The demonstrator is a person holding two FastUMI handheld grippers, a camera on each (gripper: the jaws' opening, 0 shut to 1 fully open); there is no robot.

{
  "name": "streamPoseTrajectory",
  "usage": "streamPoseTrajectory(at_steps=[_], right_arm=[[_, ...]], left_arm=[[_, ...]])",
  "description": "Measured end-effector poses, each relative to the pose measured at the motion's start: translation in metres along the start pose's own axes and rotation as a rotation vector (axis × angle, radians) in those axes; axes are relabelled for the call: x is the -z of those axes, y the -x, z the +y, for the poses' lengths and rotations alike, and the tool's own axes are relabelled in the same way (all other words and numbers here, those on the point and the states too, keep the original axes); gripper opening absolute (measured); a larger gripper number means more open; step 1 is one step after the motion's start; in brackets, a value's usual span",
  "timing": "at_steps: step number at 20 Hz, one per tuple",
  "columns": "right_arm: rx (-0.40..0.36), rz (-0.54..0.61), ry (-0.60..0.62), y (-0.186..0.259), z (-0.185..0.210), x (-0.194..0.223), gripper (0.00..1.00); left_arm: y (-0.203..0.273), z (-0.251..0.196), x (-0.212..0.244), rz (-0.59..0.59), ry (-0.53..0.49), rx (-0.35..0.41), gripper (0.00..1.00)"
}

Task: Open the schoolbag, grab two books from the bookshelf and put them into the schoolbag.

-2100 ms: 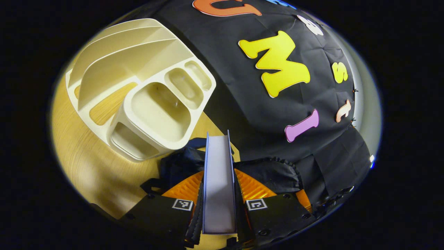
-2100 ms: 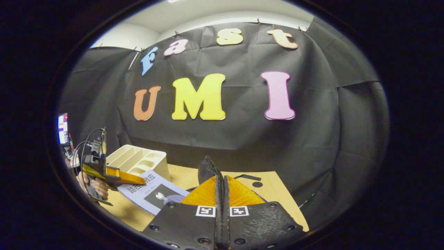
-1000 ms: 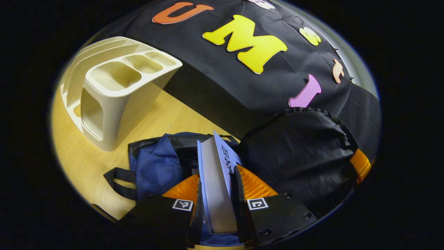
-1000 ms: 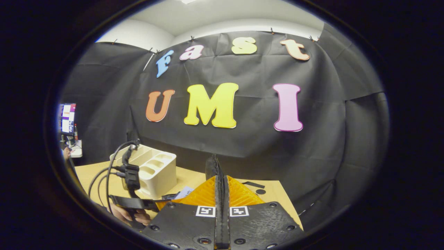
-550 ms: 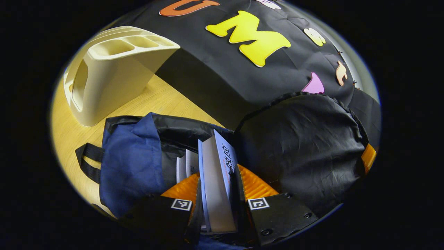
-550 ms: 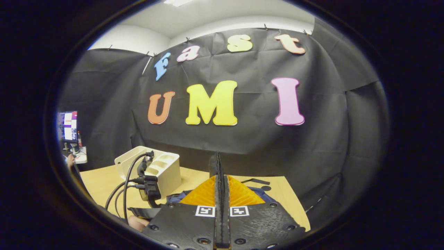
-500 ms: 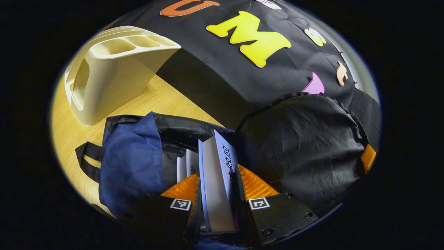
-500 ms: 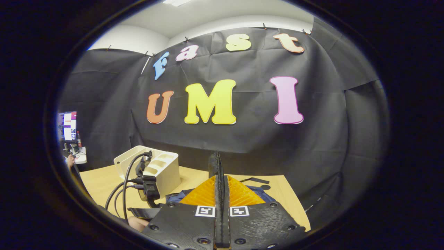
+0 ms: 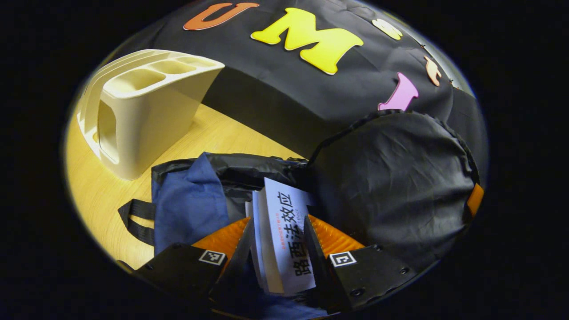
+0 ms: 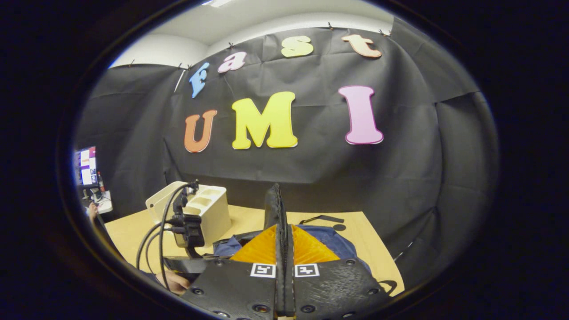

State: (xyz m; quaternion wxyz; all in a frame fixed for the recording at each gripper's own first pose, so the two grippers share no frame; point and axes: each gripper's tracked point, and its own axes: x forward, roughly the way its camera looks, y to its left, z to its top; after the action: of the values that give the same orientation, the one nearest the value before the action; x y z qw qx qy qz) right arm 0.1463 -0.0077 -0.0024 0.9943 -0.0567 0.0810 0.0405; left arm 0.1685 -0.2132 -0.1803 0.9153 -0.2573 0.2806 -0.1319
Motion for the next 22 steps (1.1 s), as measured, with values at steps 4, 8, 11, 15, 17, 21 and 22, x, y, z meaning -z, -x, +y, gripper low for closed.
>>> streamPoseTrajectory(at_steps=[4, 8, 11, 15, 17, 21, 22], right_arm=[[-0.001, 0.007, -0.006, 0.008, 0.004, 0.007, 0.04], [0.017, -0.002, -0.005, 0.017, 0.005, 0.01, 0.11], [0.038, 0.016, 0.007, 0.019, 0.01, 0.017, 0.24], [0.06, 0.026, 0.031, 0.023, 0.02, 0.024, 0.3], [0.069, 0.04, 0.033, 0.025, 0.025, 0.031, 0.31], [0.133, 0.023, 0.031, 0.027, 0.023, 0.033, 0.67], [0.152, 0.019, 0.029, 0.026, 0.021, 0.035, 0.77]], left_arm=[[0.013, -0.001, -0.007, -0.018, -0.042, 0.002, 0.7], [0.038, 0.01, -0.023, -0.065, -0.091, -0.032, 0.7], [0.061, 0.022, -0.036, -0.115, -0.089, -0.047, 0.7], [0.096, 0.05, -0.054, -0.164, -0.153, -0.103, 0.7], [0.111, 0.063, -0.063, -0.196, -0.185, -0.127, 0.7], [0.151, 0.08, -0.08, -0.248, -0.269, -0.164, 0.76], [0.16, 0.085, -0.083, -0.257, -0.288, -0.175, 0.8]])
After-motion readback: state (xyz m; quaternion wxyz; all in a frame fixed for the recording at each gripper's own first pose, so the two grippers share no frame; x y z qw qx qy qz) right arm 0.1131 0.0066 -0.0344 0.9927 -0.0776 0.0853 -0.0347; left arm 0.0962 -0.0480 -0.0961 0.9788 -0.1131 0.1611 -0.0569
